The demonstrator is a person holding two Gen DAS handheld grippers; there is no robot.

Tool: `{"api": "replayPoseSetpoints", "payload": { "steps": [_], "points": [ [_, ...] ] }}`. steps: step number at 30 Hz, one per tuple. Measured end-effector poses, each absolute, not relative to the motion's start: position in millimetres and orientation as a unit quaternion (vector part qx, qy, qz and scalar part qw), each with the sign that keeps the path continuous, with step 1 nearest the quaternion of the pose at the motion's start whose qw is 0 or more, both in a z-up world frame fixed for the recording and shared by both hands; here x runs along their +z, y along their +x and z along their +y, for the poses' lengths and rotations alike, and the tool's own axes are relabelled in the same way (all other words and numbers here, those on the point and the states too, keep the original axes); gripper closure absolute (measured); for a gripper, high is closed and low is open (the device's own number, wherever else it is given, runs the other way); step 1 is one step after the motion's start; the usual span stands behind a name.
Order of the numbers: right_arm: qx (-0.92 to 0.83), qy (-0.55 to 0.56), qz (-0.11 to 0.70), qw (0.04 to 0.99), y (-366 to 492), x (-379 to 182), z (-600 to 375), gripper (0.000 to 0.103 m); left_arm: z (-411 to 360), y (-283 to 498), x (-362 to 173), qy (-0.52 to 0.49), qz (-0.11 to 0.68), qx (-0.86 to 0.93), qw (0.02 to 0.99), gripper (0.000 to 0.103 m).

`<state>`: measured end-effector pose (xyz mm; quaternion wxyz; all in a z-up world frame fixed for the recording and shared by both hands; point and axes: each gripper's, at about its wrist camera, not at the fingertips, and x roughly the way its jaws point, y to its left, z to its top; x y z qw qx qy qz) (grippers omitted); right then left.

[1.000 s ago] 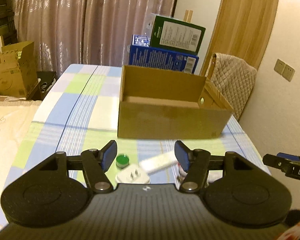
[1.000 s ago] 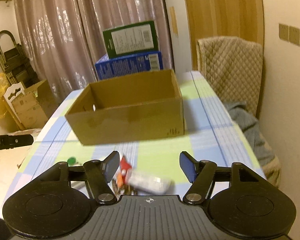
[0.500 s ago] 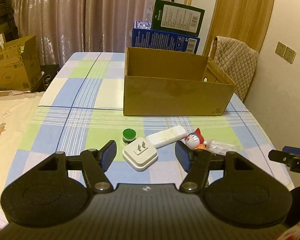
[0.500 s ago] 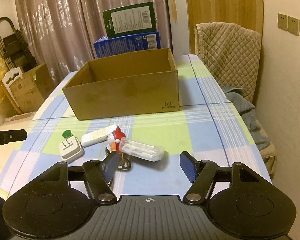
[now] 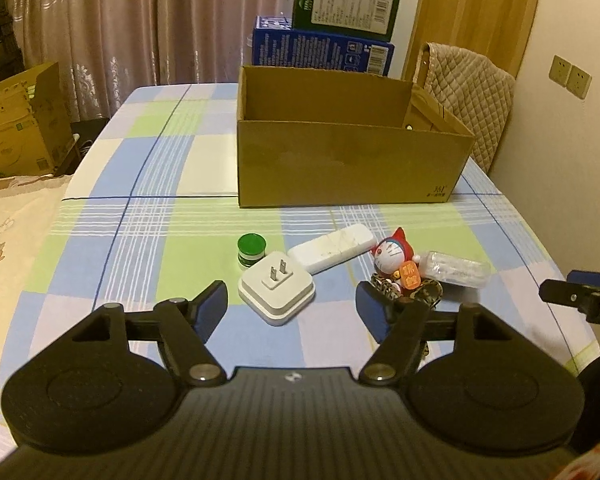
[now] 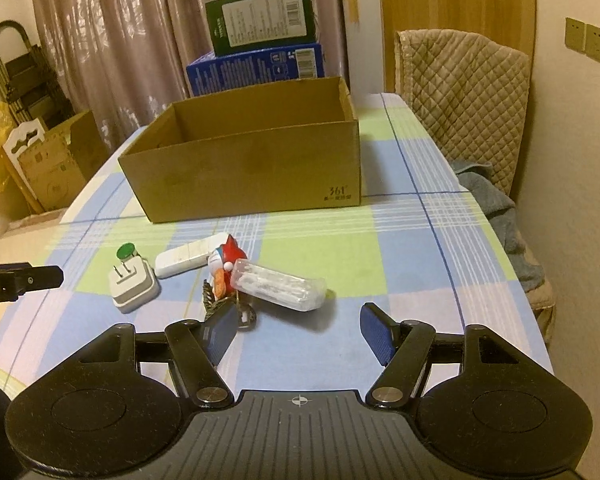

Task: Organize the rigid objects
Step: 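Move both tools back to table, right tool toward Doraemon keychain, then grasp white square adapter with left tool while right tool grasps braided keychain cord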

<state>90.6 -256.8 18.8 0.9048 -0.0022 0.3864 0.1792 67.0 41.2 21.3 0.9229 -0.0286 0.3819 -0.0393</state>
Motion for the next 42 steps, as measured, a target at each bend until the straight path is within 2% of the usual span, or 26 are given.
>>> {"api": "replayPoseSetpoints", "payload": {
  "steps": [14, 17, 34, 37, 39, 41, 42],
  "points": [
    [0.219, -0.003, 0.427, 0.877, 120, -16, -235, 0.038, 36, 92, -9, -0.028, 0.406, -0.05, 0.912, 0.034],
    [0.239, -0.007, 0.423, 0.874, 119, -23, -224, 0.038, 38, 98, -16, -0.031, 0.409, -0.048, 0.911, 0.031],
    [0.25, -0.057, 0.387, 0.886, 131, -86, -155, 0.039, 51, 131, -49, -0.048, 0.422, -0.045, 0.904, 0.027],
    [0.246, -0.071, 0.375, 0.891, 132, -93, -150, 0.043, 52, 136, -53, -0.05, 0.423, -0.045, 0.903, 0.027],
    [0.245, -0.076, 0.369, 0.893, 132, -96, -148, 0.053, 52, 138, -56, -0.051, 0.424, -0.045, 0.903, 0.027],
    [0.242, -0.088, 0.362, 0.896, 131, -98, -146, 0.057, 52, 140, -58, -0.05, 0.425, -0.046, 0.903, 0.027],
    [0.239, -0.093, 0.359, 0.897, 131, -99, -145, 0.062, 52, 141, -60, -0.049, 0.426, -0.046, 0.902, 0.027]
  ]
}}
